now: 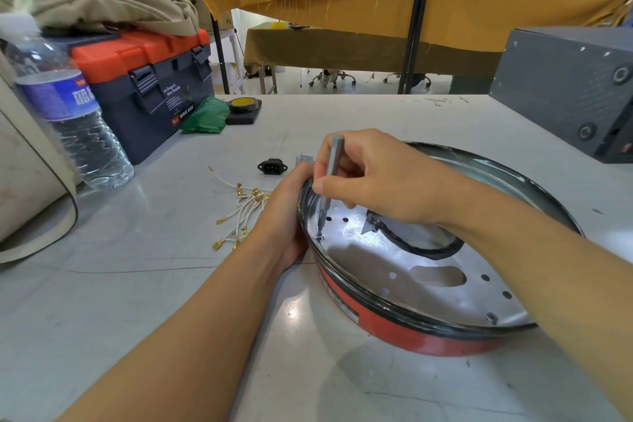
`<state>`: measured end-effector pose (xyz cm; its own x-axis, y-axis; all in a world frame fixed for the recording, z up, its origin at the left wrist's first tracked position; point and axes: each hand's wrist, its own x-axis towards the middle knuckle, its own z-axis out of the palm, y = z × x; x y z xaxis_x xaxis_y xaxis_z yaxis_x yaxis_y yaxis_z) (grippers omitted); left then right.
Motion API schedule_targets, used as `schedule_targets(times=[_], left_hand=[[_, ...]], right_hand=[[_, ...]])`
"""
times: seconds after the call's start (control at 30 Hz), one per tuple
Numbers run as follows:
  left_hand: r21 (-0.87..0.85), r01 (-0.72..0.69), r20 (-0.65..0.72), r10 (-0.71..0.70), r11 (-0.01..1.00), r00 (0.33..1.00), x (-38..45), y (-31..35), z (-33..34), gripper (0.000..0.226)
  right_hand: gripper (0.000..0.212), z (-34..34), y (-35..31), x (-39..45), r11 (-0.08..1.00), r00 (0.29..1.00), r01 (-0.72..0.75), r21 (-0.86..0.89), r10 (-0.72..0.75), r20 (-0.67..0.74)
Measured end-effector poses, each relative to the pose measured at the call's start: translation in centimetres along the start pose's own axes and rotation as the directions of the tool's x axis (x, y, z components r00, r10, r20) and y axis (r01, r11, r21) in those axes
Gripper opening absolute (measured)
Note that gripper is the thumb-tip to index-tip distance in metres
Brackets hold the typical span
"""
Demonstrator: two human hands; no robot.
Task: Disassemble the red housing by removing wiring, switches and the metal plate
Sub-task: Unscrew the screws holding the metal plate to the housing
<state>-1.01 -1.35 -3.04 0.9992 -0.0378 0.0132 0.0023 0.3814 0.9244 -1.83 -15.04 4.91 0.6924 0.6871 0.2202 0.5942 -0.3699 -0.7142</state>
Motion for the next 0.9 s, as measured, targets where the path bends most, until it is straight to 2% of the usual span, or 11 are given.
schedule_targets(times=[0.23, 0.3, 0.4, 0.53, 0.7, 0.9], left_hand=[[0.062, -0.037, 0.015, 0.036, 0.997, 0.999, -0.19, 0.15, 0.36, 0.043], [0.103, -0.108, 0.035, 0.105, 0.989, 0.994, -0.30, 0.06, 0.41, 0.048], [0.056, -0.099, 0.100, 0.093, 0.994, 0.991, -0.74, 0.30, 0.60, 0.043], [0.035, -0.060, 0.017, 0.060, 0.998, 0.998, -0.57, 0.21, 0.46, 0.044], [0.061, -0.006, -0.054, 0.009, 0.998, 0.998, -0.53, 0.40, 0.51, 0.026], [0.042, -0.024, 0.010, 0.023, 0.999, 1.000, -0.42, 0.31, 0.43, 0.045]], right_hand=[[0.013, 0.13, -0.09, -0.12, 1.000, 1.000, -0.029, -0.005, 0.029, 0.007], [0.021, 0.31, -0.14, -0.12, 1.000, 1.000, -0.020, -0.013, 0.020, -0.001], [0.032, 0.41, -0.05, -0.04, 1.000, 1.000, -0.023, -0.019, 0.022, -0.021], [0.022, 0.25, 0.03, 0.02, 0.998, 0.997, -0.063, -0.005, 0.063, 0.037], [0.019, 0.15, -0.01, -0.02, 0.997, 0.997, -0.076, -0.008, 0.076, 0.031], [0.024, 0.22, -0.03, -0.10, 0.998, 0.998, -0.059, -0.025, 0.059, 0.023]])
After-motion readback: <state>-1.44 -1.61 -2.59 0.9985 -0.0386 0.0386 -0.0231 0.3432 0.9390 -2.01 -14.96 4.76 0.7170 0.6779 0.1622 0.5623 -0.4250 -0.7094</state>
